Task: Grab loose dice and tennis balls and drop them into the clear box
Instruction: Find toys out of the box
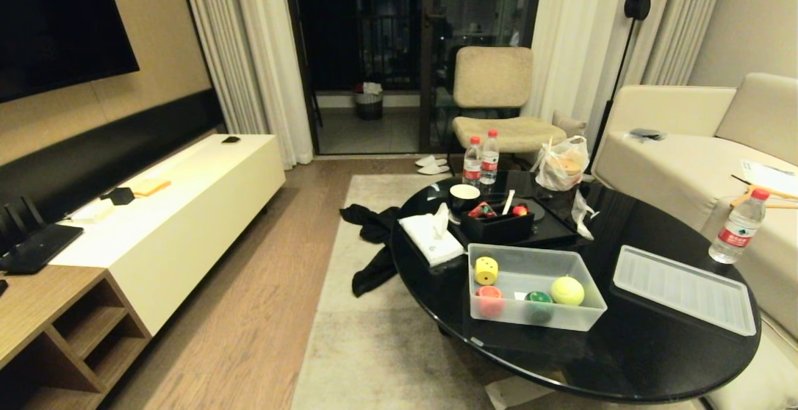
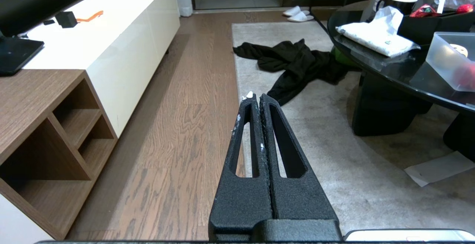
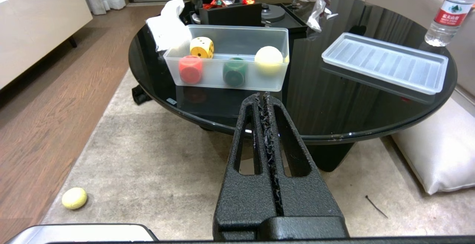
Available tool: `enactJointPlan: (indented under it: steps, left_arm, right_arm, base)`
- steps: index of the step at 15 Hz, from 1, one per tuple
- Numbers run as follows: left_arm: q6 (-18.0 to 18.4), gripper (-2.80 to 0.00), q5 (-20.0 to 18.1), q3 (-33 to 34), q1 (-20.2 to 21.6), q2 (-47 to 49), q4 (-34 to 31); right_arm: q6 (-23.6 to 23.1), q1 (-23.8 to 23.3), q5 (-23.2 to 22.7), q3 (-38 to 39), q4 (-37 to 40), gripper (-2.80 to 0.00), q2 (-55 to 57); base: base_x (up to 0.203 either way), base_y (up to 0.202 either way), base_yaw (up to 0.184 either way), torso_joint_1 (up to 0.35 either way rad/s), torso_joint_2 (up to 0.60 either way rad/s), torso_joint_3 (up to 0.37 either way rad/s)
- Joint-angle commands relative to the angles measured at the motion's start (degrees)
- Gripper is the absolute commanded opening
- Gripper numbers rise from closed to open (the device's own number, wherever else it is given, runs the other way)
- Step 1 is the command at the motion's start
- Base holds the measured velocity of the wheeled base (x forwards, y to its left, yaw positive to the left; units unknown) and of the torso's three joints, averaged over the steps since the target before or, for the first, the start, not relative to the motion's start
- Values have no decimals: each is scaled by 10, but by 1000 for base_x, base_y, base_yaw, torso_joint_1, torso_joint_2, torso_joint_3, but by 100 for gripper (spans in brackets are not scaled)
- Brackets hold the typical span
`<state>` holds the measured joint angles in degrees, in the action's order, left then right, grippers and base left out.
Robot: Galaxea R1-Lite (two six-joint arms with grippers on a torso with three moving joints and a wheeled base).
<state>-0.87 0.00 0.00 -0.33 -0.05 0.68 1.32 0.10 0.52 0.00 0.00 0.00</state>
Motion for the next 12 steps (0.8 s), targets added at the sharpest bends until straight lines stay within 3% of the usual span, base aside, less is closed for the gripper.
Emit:
enactJointPlan:
  steps: [1, 5, 12]
  left_arm:
    - [0, -280, 0, 1, 0, 0, 0]
    - [0, -280, 0, 1, 1, 0, 0]
    - [0, -280, 0, 1, 0, 0, 0]
  right_arm:
    - [0, 0, 0, 1, 0, -280, 0]
    - [0, 0, 0, 1, 0, -280, 0]
    - [0, 0, 0, 1, 0, -280, 0]
  base:
    - [0, 0, 0, 0, 0, 0]
    - [-45, 0, -18, 4, 2, 1]
    - [-178, 0, -7, 1, 1, 3]
